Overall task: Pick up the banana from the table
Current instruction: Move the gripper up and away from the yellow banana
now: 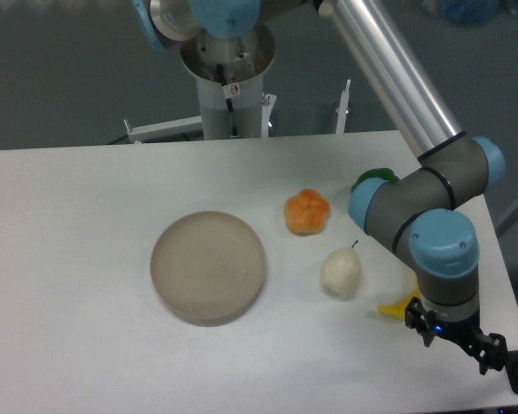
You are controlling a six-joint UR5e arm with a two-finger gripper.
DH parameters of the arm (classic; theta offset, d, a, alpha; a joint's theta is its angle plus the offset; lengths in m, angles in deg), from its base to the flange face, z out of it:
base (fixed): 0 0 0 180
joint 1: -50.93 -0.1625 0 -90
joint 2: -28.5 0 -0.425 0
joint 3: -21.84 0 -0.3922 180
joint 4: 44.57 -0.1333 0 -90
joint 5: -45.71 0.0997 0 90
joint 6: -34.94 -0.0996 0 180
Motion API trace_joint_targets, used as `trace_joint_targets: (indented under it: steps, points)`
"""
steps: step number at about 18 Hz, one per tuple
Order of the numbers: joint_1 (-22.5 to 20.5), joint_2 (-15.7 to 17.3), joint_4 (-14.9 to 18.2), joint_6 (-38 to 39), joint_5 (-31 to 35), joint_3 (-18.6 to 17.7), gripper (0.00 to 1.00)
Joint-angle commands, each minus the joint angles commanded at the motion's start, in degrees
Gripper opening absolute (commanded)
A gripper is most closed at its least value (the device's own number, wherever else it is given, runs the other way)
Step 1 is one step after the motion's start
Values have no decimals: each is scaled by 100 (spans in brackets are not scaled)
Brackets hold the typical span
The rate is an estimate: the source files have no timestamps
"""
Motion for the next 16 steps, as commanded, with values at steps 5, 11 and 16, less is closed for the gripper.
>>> trace_joint_targets:
  steps: [5, 11, 16]
  points:
    - [-228, 395, 227, -79, -18, -465, 100]
    - [-755, 888, 1178, -123, -61, -1036, 100]
    - [-1143, 977, 1204, -106, -729, -1372, 100]
